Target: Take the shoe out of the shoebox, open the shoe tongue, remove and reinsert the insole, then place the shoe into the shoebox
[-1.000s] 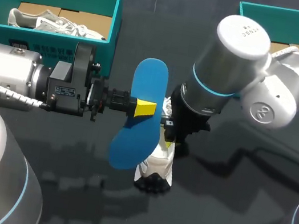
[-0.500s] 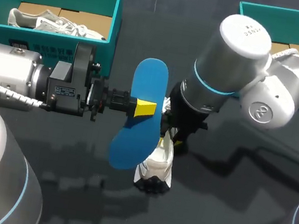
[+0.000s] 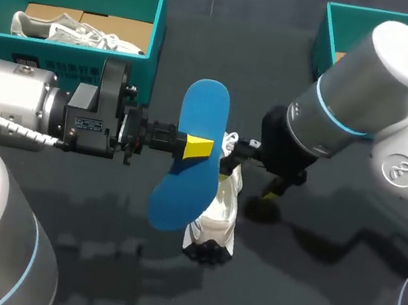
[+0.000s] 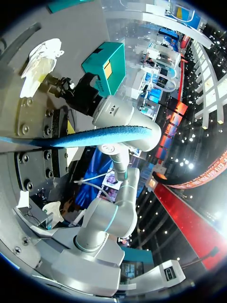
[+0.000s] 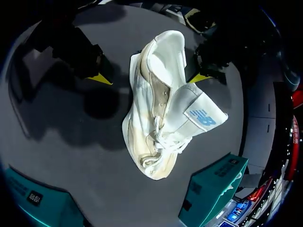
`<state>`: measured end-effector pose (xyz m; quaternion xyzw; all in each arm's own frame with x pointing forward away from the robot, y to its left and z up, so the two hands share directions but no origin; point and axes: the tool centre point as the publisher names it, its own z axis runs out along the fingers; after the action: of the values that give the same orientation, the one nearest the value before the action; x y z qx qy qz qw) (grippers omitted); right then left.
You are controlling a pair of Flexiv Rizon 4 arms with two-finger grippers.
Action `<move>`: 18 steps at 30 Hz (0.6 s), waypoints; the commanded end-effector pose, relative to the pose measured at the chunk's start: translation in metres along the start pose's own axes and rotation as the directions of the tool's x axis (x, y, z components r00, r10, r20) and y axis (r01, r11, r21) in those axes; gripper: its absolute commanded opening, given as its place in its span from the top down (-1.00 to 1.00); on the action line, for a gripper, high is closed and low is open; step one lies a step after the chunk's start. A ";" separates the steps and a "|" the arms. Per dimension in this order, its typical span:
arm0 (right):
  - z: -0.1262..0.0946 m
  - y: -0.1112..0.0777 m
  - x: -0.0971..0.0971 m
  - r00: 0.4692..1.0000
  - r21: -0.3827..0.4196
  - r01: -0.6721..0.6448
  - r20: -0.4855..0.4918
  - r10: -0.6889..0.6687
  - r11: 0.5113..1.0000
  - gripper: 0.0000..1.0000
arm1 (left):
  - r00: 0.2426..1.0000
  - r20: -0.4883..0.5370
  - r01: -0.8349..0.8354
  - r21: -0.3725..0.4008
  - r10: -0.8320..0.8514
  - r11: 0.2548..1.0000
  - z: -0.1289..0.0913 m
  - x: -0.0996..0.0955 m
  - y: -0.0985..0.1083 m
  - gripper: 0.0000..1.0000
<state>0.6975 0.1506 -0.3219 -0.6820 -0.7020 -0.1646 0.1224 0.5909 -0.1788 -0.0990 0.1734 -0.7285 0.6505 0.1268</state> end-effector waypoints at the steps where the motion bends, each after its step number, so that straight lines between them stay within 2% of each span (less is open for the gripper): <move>1: -0.005 -0.005 -0.005 1.000 -0.007 0.001 -0.015 -0.001 1.000 -1.00 | 1.000 0.001 0.000 0.003 0.000 1.000 0.003 -0.001 0.001 1.00; 4: -0.015 -0.006 -0.001 0.989 -0.049 0.012 -0.144 -0.019 0.999 -1.00 | 0.999 -0.003 -0.035 0.010 0.035 0.999 0.003 0.000 0.001 1.00; 5: -0.022 -0.007 0.000 0.988 -0.070 0.008 -0.154 -0.018 0.998 -1.00 | 0.997 0.006 -0.077 0.020 0.077 0.997 0.003 0.000 -0.001 1.00; 7: -0.036 -0.008 0.003 0.973 -0.085 0.019 -0.228 -0.038 0.996 -1.00 | 0.983 0.010 -0.183 0.042 0.183 0.982 0.003 0.002 -0.004 1.00; 8: -0.042 -0.008 0.003 0.974 -0.094 0.011 -0.225 -0.032 0.996 -1.00 | 0.969 0.013 -0.247 0.058 0.247 0.967 0.002 0.003 -0.006 1.00; 10: -0.051 -0.009 0.004 0.958 -0.091 0.020 -0.282 -0.045 0.996 -1.00 | 0.917 0.041 -0.399 0.087 0.397 0.913 0.001 0.006 -0.010 1.00; 12: -0.059 -0.009 0.003 0.929 -0.069 0.004 -0.368 -0.029 0.998 -1.00 | 0.823 0.081 -0.568 0.129 0.562 0.813 0.000 0.008 -0.015 1.00; 13: -0.062 -0.009 0.002 0.920 -0.059 0.002 -0.391 -0.025 0.998 -1.00 | 0.735 0.121 -0.678 0.154 0.668 0.718 -0.001 0.009 -0.017 1.00; 15: -0.067 -0.010 0.003 0.910 -0.030 0.012 -0.414 -0.023 0.999 -1.00 | 0.538 0.205 -0.843 0.138 0.818 0.520 0.001 0.006 -0.014 1.00; 18: -0.067 -0.010 0.003 0.910 -0.030 0.012 -0.414 -0.023 0.999 -1.00 | 0.538 0.205 -0.843 0.138 0.818 0.520 0.001 0.006 -0.014 1.00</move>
<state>0.6890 0.1423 -0.2636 -0.6442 -0.6773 -0.2783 0.2209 0.6002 -0.1817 -0.0782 0.0235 -0.7238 0.6889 -0.0332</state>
